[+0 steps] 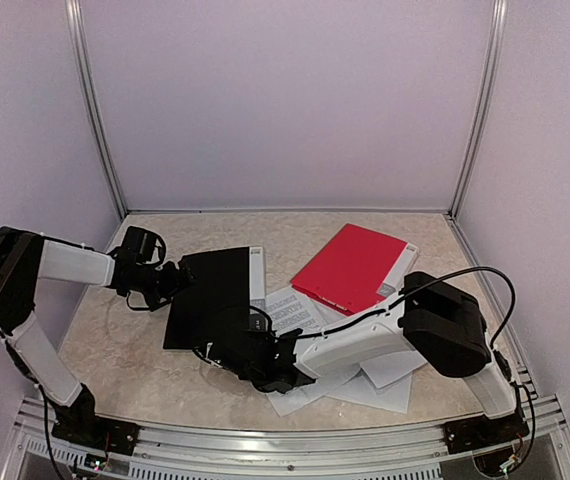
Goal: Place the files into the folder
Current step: Pick up the folder from the center of the board.
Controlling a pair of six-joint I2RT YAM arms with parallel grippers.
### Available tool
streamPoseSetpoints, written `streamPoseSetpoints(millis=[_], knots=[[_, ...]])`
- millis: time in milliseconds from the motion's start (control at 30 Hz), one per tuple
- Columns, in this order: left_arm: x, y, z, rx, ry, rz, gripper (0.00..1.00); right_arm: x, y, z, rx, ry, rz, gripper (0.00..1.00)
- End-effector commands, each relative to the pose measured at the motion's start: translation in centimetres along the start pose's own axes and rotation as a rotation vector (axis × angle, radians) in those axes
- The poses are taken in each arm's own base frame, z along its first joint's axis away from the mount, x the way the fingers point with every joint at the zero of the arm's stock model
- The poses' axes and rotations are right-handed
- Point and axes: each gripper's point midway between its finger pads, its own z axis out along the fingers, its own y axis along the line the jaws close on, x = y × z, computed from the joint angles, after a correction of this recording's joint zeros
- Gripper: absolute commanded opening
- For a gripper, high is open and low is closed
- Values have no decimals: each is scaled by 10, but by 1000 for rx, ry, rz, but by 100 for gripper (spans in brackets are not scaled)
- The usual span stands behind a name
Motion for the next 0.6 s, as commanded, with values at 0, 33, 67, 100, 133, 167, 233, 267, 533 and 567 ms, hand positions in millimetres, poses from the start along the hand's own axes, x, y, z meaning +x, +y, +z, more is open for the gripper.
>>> streamPoseSetpoints(millis=[0,33,67,100,133,167,233,267,533,567], knots=[[1,-9,-1,-13,4,26,98,7,-30,-20,110,8,59,4],[-2,-13,-5,-7,-5,31,98,9,-33,-23,119,7,78,2],[-3,-14,-8,-5,-10,35,98,15,-34,-26,124,9,93,0],[-6,-17,-12,-2,-20,40,98,18,-35,-29,131,5,115,0],[-7,-19,-16,1,-27,46,98,21,-39,-31,140,1,143,0],[-12,-23,-23,11,-47,54,99,24,-41,-34,145,-4,173,0],[-16,-29,-34,22,-72,71,99,30,-48,-37,150,-16,241,0],[-20,-34,-42,34,-93,79,99,33,-50,-40,149,-22,275,0],[-33,-60,-84,131,-192,91,99,48,-80,-54,122,-123,652,0],[-34,-63,-89,145,-204,90,99,49,-85,-58,118,-146,709,0]])
